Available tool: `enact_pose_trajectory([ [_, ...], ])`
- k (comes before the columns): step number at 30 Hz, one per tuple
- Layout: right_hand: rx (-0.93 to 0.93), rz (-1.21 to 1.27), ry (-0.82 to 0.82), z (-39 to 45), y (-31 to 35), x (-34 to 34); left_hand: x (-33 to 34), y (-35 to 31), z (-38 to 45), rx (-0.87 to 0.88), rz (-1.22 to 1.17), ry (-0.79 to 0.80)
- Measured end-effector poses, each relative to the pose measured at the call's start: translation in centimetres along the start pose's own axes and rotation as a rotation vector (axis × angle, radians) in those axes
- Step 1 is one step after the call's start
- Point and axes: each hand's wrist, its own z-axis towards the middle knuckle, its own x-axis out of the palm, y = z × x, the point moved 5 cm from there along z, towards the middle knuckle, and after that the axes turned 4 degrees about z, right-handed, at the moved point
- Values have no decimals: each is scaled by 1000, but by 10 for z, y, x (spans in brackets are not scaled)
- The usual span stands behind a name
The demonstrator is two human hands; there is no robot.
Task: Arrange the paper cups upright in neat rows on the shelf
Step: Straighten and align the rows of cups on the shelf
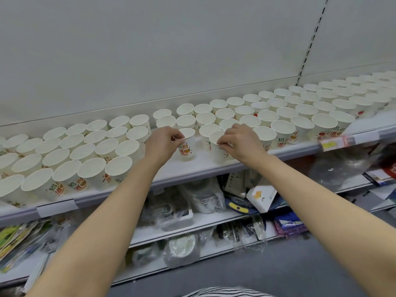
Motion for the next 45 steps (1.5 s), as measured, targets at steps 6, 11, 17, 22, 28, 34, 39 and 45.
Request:
enact_pose_trajectory([
  [6,51,47,150,5,-1,7,15,3,7,-5,61,46],
  [11,25,51,191,-1,-17,-4,19,8,5,71,98,66],
  [17,10,-6,233,4,-26,1,15,13,16,34,166,73],
  [22,39,48,227,7,-22,-1,24,2,21,24,77,67],
  [28,18,56,258,9,-16,-1,26,-2,23,31,46,61],
  [34,-34,25,288,12,-3,6,29,-6,24,16,83,57],
  [39,-26,54,274,12,-1,8,27,-8,23,14,56,30],
  [45,-50,84,239,10,-2,7,21,-3,21,-24,105,30],
])
